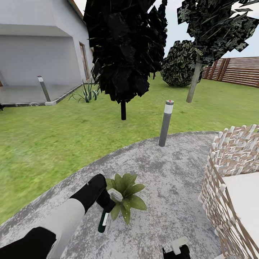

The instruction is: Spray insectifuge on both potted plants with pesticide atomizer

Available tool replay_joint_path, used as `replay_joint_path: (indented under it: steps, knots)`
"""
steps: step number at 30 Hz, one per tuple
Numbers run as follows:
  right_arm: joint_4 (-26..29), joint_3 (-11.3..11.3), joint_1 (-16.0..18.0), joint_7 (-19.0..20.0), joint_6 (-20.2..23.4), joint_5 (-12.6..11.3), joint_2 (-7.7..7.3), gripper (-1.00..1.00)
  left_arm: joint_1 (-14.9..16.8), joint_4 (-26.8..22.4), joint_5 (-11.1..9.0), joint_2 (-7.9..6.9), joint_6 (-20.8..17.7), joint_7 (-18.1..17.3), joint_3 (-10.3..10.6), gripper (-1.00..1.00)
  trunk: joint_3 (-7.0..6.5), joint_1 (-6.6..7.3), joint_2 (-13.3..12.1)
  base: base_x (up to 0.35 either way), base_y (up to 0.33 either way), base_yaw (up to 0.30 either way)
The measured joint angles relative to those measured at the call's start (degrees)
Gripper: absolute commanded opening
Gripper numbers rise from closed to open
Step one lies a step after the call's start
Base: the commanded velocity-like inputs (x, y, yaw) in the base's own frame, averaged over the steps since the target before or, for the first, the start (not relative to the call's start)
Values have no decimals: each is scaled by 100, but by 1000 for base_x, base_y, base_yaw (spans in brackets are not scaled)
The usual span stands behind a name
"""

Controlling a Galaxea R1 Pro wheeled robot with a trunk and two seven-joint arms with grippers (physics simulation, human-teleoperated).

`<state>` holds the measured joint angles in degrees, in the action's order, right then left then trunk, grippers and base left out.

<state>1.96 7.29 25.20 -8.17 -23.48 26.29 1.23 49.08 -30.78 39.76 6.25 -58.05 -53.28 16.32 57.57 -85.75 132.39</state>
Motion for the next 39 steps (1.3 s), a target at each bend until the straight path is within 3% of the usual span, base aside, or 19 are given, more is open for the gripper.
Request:
replay_joint_path:
  steps: [6, 9, 11, 13, 20, 26, 33, 39]
  knots:
    - [-5, -1, -1, 2, 0, 0, 2, 100, -70, 68, -17, -196, 11, -17, -7, -100, 0, 0, 0, 0, 0, 0]
    - [-5, -1, -1, 1, 0, 0, 4, 100, -39, 33, -54, -89, -12, -18, -5, -100, 0, 0, 0, 0, 0, 0]
    - [-5, 0, -1, 2, 0, 3, 3, 100, 1, 8, -70, 122, -23, -19, 10, -100, 0, 0, 0, 0, 0, 0]
    - [-5, 0, -1, 6, 0, 15, -2, 100, 20, -8, -40, 213, -16, -18, 19, -100, 0, 0, 0, 0, 0, 0]
    - [-5, 0, -1, 9, 0, 24, -17, 100, 88, 51, -14, 181, -12, -18, 6, -100, 0, 0, 0, 0, 0, 0]
    - [-5, -1, -1, 9, 0, 18, -28, 100, -75, 91, -11, 22, 40, -18, 32, -100, 0, 0, 0, 0, 0, 0]
    - [-5, -1, -1, 9, 0, 17, -28, 100, -352, 71, -13, 107, 37, -18, 39, -100, 0, 0, 0, 0, 0, 0]
    - [-5, -1, -1, 9, 0, 18, -28, 100, -284, -24, -13, 360, 4, -20, 40, -100, 0, 0, 0, 0, 0, 0]
